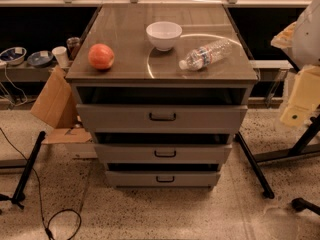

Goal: Open bottom drawer

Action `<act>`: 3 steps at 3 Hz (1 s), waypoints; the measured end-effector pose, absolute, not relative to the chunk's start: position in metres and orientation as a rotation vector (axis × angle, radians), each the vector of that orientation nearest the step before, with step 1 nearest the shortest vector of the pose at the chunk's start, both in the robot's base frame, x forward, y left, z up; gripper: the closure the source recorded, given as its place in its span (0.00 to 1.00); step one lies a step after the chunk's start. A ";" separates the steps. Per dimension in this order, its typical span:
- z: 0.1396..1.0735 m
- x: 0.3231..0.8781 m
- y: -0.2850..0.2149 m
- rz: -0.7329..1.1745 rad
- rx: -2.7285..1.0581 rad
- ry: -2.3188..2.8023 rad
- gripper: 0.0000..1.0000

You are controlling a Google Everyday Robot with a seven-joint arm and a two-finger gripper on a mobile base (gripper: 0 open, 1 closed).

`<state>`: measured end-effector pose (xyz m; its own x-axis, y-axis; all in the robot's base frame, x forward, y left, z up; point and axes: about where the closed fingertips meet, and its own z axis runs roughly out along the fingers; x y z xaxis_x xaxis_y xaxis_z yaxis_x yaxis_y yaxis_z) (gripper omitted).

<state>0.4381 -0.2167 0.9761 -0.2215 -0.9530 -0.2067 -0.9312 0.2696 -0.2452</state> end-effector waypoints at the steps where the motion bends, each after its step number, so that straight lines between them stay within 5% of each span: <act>1: 0.967 0.434 -0.214 -0.083 -1.727 2.223 0.00; 3: 0.860 0.422 -0.151 0.096 -1.887 2.122 0.00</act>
Offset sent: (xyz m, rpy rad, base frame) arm -0.0215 0.0536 -0.1295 0.0947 0.1379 0.1382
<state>0.4222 -0.1511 0.8602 -0.0928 -0.9597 -0.2652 -0.9798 0.1355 -0.1472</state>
